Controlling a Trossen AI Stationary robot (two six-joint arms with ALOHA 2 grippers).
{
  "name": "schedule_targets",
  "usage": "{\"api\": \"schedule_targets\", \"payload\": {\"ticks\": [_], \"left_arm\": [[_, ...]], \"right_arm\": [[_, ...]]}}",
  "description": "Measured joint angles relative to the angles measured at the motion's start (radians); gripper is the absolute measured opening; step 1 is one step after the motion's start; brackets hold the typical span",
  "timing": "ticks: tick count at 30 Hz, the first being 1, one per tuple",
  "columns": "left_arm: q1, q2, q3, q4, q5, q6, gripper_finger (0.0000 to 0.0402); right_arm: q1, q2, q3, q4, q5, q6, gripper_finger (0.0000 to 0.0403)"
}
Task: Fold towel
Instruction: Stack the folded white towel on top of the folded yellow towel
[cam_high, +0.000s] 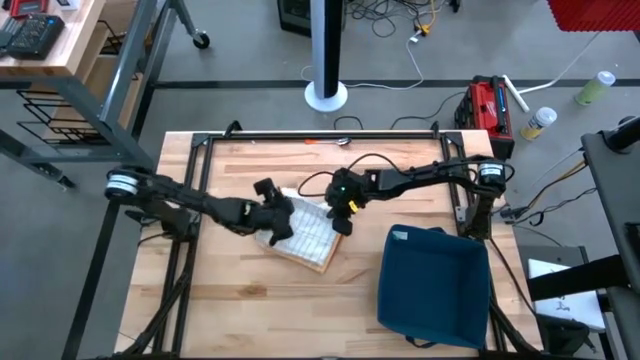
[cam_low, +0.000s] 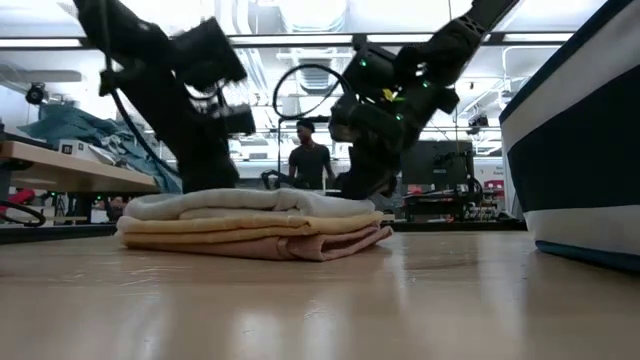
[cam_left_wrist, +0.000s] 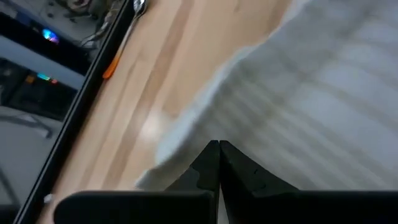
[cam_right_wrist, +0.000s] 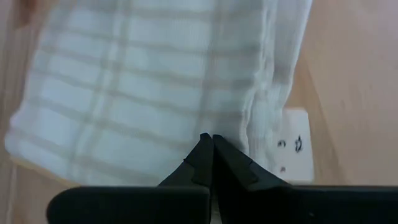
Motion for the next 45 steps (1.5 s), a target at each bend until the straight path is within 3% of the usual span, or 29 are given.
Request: {"api": "schedule_targets", "payload": {"ticks": [6, 11, 22, 29, 36, 45], "left_arm": [[0.105, 0.084, 0.002, -0.007, 0.078, -0.043, 0.0], [0.118, 0.094, 0.004, -0.031, 0.121, -0.089, 0.0], [0.12, -0.111, -0.003, -0.293, 0.123, -0.171, 0.0], [0.119, -0.195, -0.003, -0.113, 0.207, -0.121, 0.0], [0.134, -0.083, 0.0, 0.058, 0.204, -0.027, 0.0], [0.207, 0.108, 0.001, 0.082, 0.154, -0.072, 0.0]], "right_arm": [[-0.001, -0.004, -0.081, 0.051, 0.003, 0.018, 0.0], [-0.002, -0.012, -0.111, 0.069, 0.005, 0.036, 0.0], [-0.002, -0.117, -0.114, 0.034, 0.0, 0.035, 0.0], [0.009, -0.124, -0.107, 0.061, 0.008, 0.053, 0.0], [0.018, -0.074, -0.103, 0.105, 0.045, 0.064, 0.0], [0.018, -0.033, -0.113, 0.092, 0.071, 0.06, 0.0]]}}
